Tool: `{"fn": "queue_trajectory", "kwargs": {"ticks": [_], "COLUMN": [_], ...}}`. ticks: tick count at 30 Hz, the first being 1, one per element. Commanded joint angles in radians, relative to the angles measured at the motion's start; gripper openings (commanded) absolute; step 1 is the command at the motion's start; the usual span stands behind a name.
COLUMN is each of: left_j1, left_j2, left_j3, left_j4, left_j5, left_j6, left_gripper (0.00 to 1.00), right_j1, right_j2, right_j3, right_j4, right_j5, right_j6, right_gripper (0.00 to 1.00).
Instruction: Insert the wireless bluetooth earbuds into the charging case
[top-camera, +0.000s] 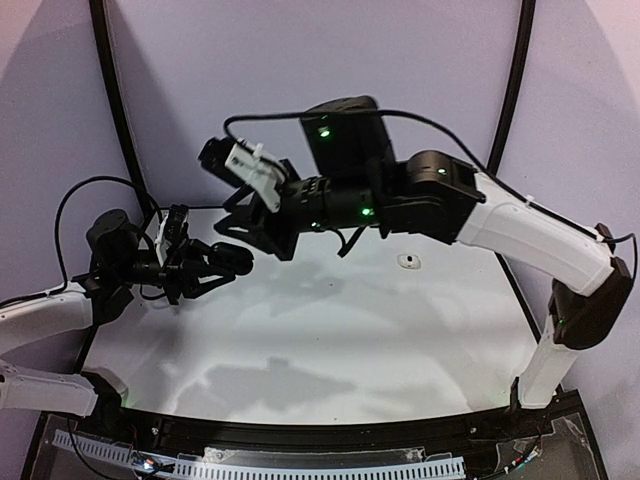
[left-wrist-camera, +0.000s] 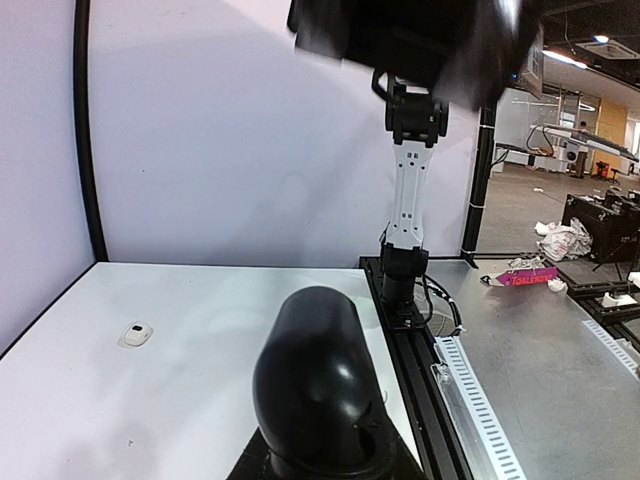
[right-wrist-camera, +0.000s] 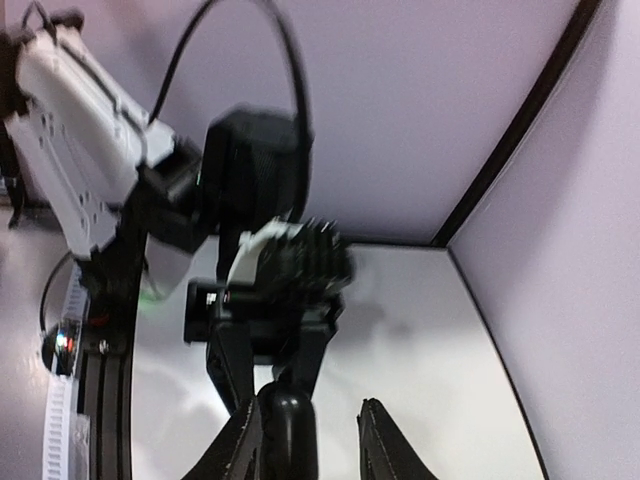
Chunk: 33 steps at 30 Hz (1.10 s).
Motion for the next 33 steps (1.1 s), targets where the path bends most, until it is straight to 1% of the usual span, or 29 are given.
{"fn": "queue_trajectory", "kwargs": {"ticks": [1, 4, 8, 11, 13, 16, 19, 24, 26, 27, 28, 29, 30, 31, 32, 33], "left_j1": [-0.004, -0.004, -0.004, -0.005, -0.005, -0.004, -0.003, -0.002, -0.002, -0.001, 0.0, 0.003, 0.007, 0.01, 0.011, 0.011], "left_j2": [-0.013, -0.015, -0.028, -0.029, -0.032, -0.027, -0.019, -0.013, -0.011, -0.011, -0.01, -0.009, -0.007, -0.004, -0.002, -0.001], "left_j3": [-0.017, -0.017, -0.02, -0.019, -0.018, -0.011, -0.008, -0.012, -0.011, -0.011, -0.011, -0.016, -0.02, -0.032, -0.045, -0.051], "left_j4": [0.017, 0.024, 0.049, 0.06, 0.056, 0.043, 0.046, 0.056, 0.05, 0.05, 0.053, 0.077, 0.125, 0.182, 0.213, 0.249], "left_j5": [-0.004, -0.011, -0.031, -0.028, -0.023, -0.051, -0.099, -0.107, -0.106, -0.107, -0.109, -0.119, -0.126, -0.129, -0.13, -0.13], "left_j6": [-0.003, -0.002, 0.006, 0.018, 0.027, 0.01, -0.039, -0.061, -0.056, -0.059, -0.064, -0.099, -0.158, -0.222, -0.252, -0.288], "left_gripper": [0.01, 0.01, 0.01, 0.01, 0.01, 0.01, 0.01, 0.01, 0.01, 0.01, 0.01, 0.01, 0.01, 0.01, 0.01, 0.01], "right_j1": [-0.015, -0.034, -0.043, -0.042, -0.043, -0.039, -0.038, -0.048, -0.078, -0.101, -0.128, -0.15, -0.158, -0.159, -0.157, -0.158], "right_j2": [-0.064, -0.063, 0.014, 0.079, 0.1, 0.083, 0.037, 0.005, -0.019, -0.046, -0.078, -0.118, -0.158, -0.208, -0.253, -0.267], "right_j3": [-0.082, -0.12, -0.081, -0.022, -0.009, -0.036, -0.1, -0.1, -0.095, -0.118, -0.166, -0.232, -0.308, -0.418, -0.512, -0.531], "right_j4": [0.149, 0.138, 0.035, -0.035, -0.045, -0.017, 0.026, -0.012, -0.042, -0.03, -0.006, 0.072, 0.127, 0.288, 0.383, 0.439], "right_j5": [0.027, 0.105, 0.18, 0.162, 0.14, 0.107, 0.098, 0.171, 0.17, 0.119, 0.026, -0.078, -0.16, -0.25, -0.316, -0.338], "right_j6": [0.062, 0.111, 0.18, 0.212, 0.216, 0.21, 0.21, 0.243, 0.282, 0.314, 0.337, 0.353, 0.358, 0.347, 0.35, 0.356], "right_gripper": [0.33, 0.34, 0.35, 0.35, 0.34, 0.34, 0.35, 0.36, 0.4, 0.45, 0.51, 0.59, 0.71, 0.78, 0.78, 0.78]}}
